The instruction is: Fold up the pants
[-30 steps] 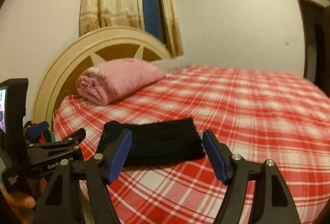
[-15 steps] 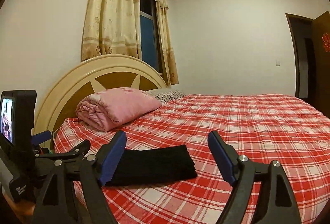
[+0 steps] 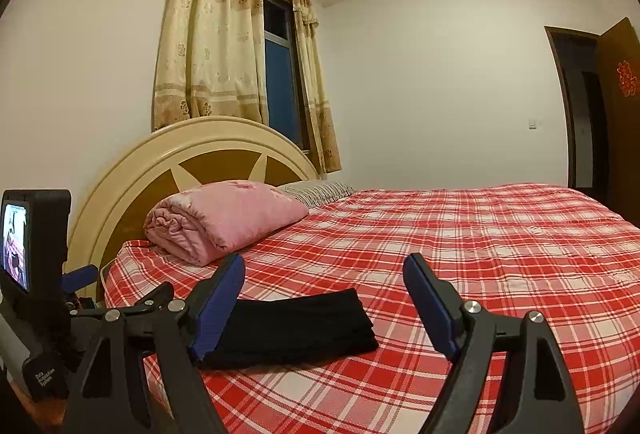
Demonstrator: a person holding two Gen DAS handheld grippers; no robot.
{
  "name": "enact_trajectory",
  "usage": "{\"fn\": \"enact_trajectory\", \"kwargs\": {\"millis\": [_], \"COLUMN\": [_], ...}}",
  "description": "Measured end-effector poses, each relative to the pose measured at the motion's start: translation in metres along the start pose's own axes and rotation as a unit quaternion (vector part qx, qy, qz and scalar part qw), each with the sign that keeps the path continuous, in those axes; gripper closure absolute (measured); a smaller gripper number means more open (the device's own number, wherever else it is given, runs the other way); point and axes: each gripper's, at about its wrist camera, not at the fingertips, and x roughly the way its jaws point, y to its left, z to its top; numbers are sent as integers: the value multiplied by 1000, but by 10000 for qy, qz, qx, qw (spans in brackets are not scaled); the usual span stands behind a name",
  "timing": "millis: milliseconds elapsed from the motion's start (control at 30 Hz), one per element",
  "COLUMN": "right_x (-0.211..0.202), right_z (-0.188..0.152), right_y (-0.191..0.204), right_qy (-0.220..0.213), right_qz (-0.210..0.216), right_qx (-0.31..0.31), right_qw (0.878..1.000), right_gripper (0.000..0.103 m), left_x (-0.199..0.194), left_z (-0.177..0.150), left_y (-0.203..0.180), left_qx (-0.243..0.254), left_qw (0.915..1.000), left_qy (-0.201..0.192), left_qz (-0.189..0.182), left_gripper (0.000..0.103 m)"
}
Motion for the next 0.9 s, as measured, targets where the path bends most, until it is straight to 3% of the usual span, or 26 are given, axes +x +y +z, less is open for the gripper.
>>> {"fn": "enact_trajectory", "kwargs": {"millis": [900], "right_x": [2], "right_z": [2], "right_y": [2], "right_qy": [23], "right_qz": [41], "right_qx": [10], "right_qw": [10000], "right_gripper": [20], "left_x": [-1], "left_z": [1], "left_y": [-4], "left_qx": [-3], "left_qw": [10000], "left_qy": [57], "left_qz": [-1], "left_gripper": [0]}}
